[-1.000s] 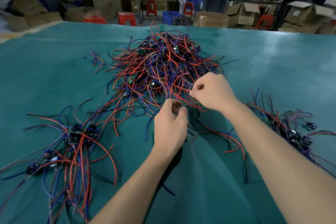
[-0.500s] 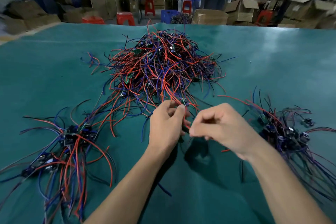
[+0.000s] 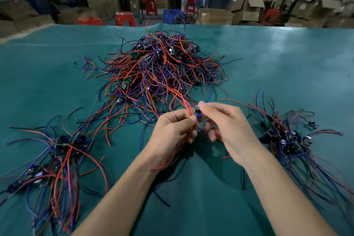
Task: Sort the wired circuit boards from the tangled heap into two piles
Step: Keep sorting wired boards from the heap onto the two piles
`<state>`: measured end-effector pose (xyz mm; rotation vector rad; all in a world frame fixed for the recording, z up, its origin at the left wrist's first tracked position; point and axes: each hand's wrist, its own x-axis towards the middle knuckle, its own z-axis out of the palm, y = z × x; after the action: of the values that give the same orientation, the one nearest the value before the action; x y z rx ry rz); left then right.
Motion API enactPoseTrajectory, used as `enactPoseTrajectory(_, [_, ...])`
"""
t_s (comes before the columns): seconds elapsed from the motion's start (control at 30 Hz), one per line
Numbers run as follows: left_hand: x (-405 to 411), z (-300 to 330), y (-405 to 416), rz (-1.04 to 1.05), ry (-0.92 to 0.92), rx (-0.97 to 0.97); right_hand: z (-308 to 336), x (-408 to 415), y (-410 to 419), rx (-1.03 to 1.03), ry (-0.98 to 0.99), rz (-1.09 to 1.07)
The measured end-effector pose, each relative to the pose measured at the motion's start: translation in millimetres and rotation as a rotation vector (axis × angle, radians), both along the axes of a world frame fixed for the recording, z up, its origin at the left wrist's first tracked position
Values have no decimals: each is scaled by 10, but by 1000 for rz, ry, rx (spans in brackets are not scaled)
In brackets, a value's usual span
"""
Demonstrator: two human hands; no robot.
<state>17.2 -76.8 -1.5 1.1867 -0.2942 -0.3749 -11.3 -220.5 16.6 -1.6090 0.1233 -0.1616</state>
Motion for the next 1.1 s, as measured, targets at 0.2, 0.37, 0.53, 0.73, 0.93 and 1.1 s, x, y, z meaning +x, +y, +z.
enactPoseTrajectory(0.2, [-27, -15, -8, -59, 57, 20, 29, 4, -54, 272, 104, 62])
enactPoseTrajectory(0.37, [9, -18, -15, -8, 143, -19, 62, 6, -96, 412, 92, 106])
enactPoseTrajectory(0.53, [34, -54, -58, 164, 100, 67, 121, 21, -246, 542, 70, -7])
enactPoseTrajectory(0.73, [52, -154, 4, 534, -301, 575, 193, -4, -477, 945, 4, -22])
enactPoseTrajectory(0.93, [9, -114, 14, 780, -389, 804, 222, -30, -509, 1095, -77, 80])
enactPoseTrajectory(1.1, [27, -73, 22, 608, -329, 382, 189, -14, -327, 856, 13, 165])
